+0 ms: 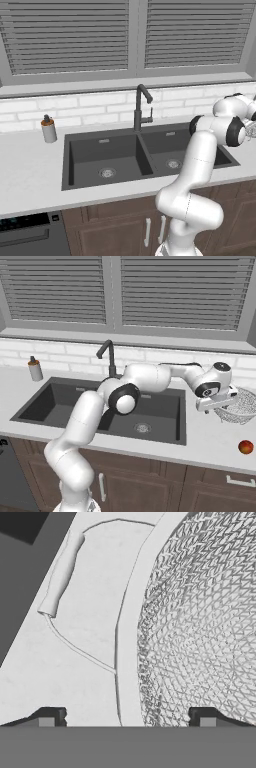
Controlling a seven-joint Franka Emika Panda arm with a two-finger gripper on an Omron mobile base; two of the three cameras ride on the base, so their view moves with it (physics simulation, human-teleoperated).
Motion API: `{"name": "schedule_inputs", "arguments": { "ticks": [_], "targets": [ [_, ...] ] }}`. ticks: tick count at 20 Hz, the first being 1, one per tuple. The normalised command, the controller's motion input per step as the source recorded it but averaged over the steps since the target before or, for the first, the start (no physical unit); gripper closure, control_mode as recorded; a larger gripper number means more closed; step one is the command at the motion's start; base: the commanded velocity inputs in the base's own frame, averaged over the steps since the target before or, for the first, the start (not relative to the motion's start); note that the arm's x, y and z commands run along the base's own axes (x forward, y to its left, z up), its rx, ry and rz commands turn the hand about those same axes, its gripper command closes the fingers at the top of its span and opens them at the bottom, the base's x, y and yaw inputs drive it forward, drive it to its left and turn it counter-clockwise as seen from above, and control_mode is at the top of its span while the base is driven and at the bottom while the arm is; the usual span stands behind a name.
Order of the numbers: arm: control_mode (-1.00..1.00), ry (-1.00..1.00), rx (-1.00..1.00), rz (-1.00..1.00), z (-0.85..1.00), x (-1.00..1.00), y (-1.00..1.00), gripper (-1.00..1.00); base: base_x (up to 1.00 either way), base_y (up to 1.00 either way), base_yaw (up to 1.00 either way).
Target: Put the colander in the sink, put the apple in the colander, and turn on the sink faucet and pour water over the colander.
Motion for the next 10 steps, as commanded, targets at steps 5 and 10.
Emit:
{"name": "schedule_inputs", "arguments": {
  "ticks": [5,10],
  "targets": [
    [-1.00,0.00,0.00,0.00,0.00,0.01,0.00,1.00,0.00,0.00,0.00],
    [-1.00,0.00,0.00,0.00,0.00,0.00,0.00,1.00,0.00,0.00,0.00]
  ]
}}
